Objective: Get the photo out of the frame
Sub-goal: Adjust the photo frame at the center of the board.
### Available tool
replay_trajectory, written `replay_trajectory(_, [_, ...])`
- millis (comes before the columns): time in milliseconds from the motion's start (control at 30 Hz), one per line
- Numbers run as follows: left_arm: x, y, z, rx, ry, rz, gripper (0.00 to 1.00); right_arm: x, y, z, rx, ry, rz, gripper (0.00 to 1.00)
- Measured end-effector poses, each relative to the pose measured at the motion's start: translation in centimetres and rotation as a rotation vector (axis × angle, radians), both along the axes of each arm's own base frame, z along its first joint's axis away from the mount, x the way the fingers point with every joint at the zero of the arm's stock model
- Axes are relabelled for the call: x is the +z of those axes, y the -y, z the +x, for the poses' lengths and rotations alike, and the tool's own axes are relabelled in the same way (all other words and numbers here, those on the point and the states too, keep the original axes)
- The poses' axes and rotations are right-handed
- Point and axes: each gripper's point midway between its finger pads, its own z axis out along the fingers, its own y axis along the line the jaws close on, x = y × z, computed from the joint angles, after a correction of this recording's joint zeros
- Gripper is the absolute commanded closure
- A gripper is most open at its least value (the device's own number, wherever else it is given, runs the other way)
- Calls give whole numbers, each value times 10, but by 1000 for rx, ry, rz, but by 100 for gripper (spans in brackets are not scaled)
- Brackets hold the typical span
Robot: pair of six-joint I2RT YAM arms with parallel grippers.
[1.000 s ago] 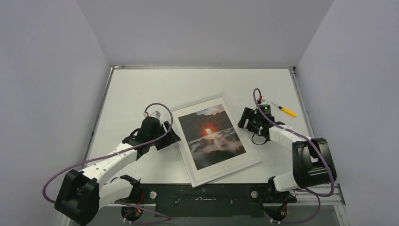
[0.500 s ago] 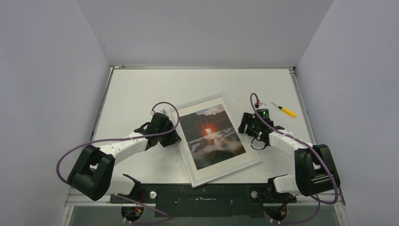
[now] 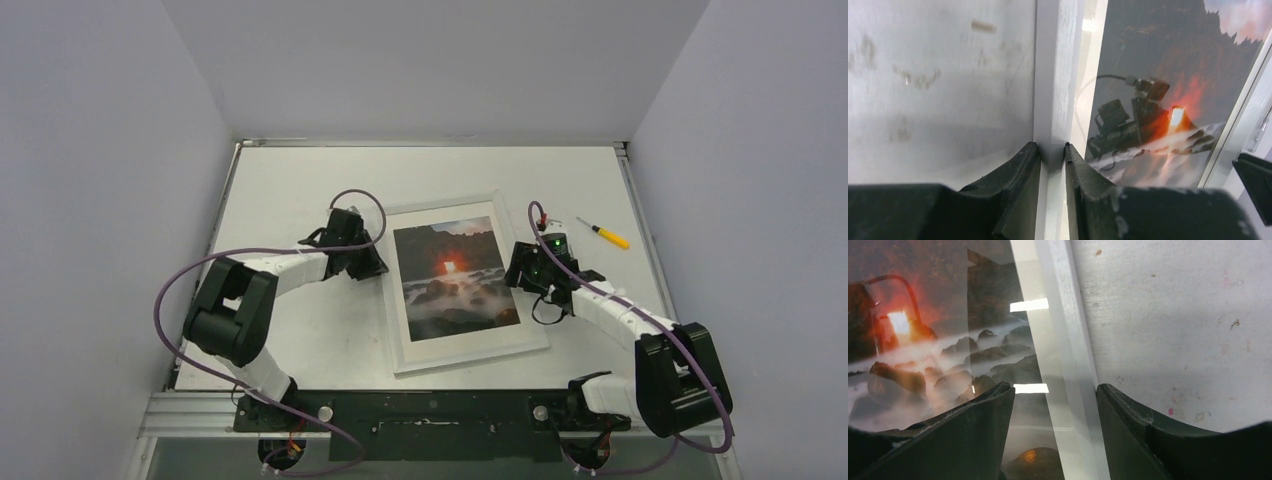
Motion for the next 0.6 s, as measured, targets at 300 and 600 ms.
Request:
replay_trajectory(300, [26, 0, 64, -17, 105, 14, 70, 8, -7, -4, 2, 17, 22, 34])
replay_trajectory(600, [38, -5, 50, -55, 141, 38, 51, 4, 3, -10, -28, -7, -20, 23])
